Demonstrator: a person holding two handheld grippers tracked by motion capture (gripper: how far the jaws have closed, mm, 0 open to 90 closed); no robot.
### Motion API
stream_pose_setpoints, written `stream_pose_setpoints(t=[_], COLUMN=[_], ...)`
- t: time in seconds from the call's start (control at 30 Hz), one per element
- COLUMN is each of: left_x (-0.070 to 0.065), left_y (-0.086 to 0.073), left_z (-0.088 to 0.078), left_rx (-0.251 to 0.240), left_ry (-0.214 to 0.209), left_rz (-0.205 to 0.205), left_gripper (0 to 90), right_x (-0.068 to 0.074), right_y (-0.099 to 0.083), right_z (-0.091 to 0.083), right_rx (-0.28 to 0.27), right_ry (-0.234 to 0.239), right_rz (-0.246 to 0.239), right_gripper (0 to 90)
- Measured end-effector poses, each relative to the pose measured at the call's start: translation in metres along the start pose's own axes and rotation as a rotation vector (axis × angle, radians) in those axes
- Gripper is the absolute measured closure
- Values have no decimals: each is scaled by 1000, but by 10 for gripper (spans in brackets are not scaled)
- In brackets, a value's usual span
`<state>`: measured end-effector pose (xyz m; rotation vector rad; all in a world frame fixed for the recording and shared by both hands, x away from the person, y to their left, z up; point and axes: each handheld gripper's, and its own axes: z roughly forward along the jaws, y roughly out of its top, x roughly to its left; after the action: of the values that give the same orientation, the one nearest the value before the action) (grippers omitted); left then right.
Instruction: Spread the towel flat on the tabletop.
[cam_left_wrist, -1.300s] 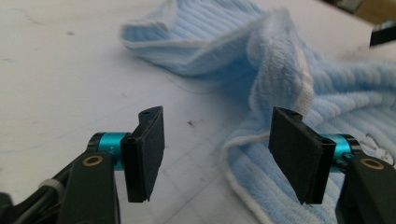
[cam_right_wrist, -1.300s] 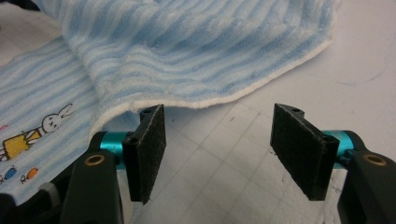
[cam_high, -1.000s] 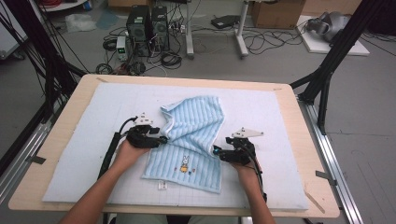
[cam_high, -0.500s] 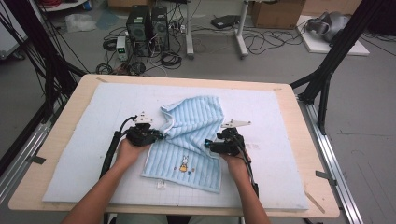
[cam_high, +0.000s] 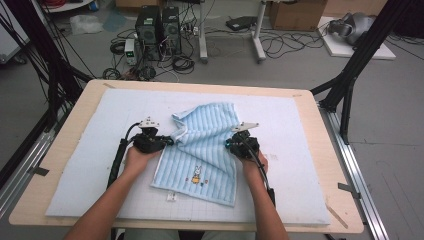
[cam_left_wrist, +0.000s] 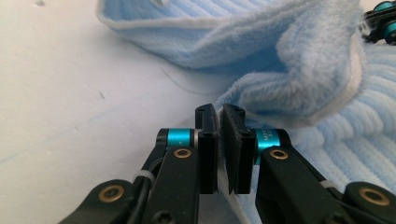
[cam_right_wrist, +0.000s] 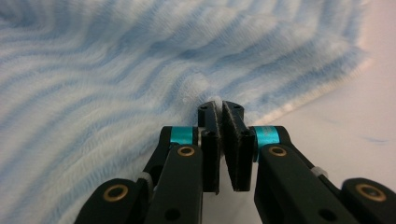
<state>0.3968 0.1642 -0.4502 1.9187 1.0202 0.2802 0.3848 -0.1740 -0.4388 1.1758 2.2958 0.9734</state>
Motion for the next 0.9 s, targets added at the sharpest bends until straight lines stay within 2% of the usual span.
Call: stream_pose_setpoints(t=[0.1, 0.17, 0.23, 0.33, 0.37, 0.43, 0.47, 0.53, 0.6, 0.67, 0.73, 0.83, 0.9], left_x=[4, 7, 10, 13, 14, 15, 16, 18, 22, 22, 20, 17, 14], left_y=[1, 2, 2, 3, 5, 7, 9, 9, 7, 7, 7, 5, 4], left_z=[1, 0, 0, 1, 2, 2, 2, 3, 5, 3, 0, -7, -11], left_rx=[0, -24, -48, -53, -40, -44, -44, -48, -35, -41, -39, -49, -7], left_ry=[17, 21, 20, 37, 34, 59, 73, 104, 114, 109, 101, 92, 76], left_rz=[1, -20, -35, -57, -52, -43, -45, -42, -64, -69, -53, -58, -38], left_gripper=[841, 841, 840, 841, 840, 840, 838, 835, 784, 634, 585, 505, 480], right_x=[-10, -17, -22, -28, -30, -31, -31, -31, -33, -35, -37, -36, -34], right_y=[1, 2, 3, 9, 10, 13, 13, 13, 10, 8, 8, 8, 7], right_z=[2, 2, 3, 7, 8, 10, 11, 14, 19, 19, 12, -1, -10], right_rx=[-15, -35, -43, -45, -49, -60, -74, -64, -49, -56, -99, -158, -174], right_ry=[-47, -61, -83, -117, -135, -165, -183, -207, -200, -201, -178, -158, -137], right_rz=[29, 56, 62, 71, 71, 77, 65, 66, 73, 98, 117, 121, 111], right_gripper=[854, 853, 853, 853, 853, 853, 853, 853, 817, 677, 605, 548, 523])
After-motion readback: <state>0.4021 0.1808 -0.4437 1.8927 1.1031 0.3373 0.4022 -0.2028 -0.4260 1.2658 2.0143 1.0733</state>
